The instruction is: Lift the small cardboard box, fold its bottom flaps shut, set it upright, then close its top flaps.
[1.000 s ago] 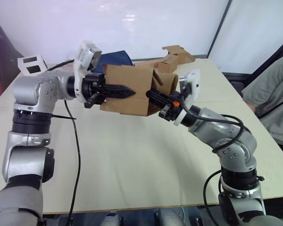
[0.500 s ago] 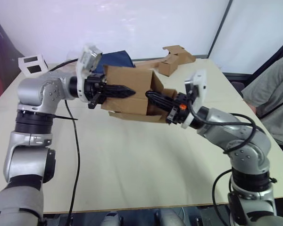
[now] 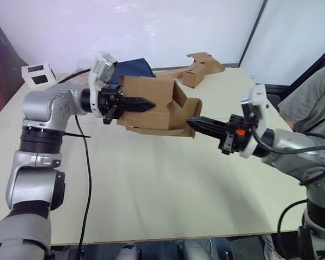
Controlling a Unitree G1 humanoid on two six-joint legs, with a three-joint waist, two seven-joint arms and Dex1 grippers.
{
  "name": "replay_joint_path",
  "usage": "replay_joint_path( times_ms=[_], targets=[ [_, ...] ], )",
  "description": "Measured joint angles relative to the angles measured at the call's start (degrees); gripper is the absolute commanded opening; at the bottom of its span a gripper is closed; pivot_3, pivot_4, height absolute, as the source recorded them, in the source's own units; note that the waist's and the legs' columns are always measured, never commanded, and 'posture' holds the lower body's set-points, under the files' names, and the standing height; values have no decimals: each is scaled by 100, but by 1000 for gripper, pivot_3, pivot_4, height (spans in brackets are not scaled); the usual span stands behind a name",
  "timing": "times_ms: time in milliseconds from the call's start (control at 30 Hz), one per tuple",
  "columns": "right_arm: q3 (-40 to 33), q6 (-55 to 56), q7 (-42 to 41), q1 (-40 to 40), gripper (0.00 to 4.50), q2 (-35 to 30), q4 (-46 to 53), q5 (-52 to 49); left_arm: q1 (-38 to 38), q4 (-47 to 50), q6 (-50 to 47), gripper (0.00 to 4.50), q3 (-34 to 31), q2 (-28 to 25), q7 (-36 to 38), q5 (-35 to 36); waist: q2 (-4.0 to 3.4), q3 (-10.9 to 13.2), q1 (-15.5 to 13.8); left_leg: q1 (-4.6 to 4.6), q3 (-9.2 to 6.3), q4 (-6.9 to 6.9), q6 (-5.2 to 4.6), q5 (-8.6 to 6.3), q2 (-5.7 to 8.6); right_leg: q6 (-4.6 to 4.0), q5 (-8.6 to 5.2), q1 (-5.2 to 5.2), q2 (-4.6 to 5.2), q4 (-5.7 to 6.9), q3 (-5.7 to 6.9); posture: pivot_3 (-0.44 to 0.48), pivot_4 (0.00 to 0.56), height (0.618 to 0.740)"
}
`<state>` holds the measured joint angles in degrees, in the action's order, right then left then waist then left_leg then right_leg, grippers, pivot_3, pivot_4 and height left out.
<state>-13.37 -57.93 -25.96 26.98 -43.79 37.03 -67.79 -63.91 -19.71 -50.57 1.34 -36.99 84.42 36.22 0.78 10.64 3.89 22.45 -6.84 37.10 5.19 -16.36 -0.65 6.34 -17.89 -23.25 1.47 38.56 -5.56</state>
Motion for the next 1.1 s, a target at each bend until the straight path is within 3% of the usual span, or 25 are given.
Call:
replay_joint_path(
  times_ms=[167,400,600,1100],
  targets=[
    [519,202,-18,-418,21,21,104,581,-160,-86,-35,0,-28,99,-60,56,0,0,3,0,1,3,-1,0,1,1,0,0,0,1,0,0,150,740],
    [870,846,195,-260,21,526,-288,1577,-157,98,-221,0,-45,84,-67,148,0,0,9,0,0,2,0,0,0,1,0,-1,-1,1,0,0,150,740],
    [815,826,472,163,21,992,-366,1382,-76,224,-263,0,-45,-6,-71,171,0,0,3,0,0,2,1,0,-1,1,0,-1,0,1,0,0,150,740],
    [1117,955,596,277,21,1745,-621,1423,-34,236,-262,0,-48,10,-139,192,-1,0,10,0,0,2,0,0,0,1,0,-1,-1,1,0,0,150,740]
  ],
)
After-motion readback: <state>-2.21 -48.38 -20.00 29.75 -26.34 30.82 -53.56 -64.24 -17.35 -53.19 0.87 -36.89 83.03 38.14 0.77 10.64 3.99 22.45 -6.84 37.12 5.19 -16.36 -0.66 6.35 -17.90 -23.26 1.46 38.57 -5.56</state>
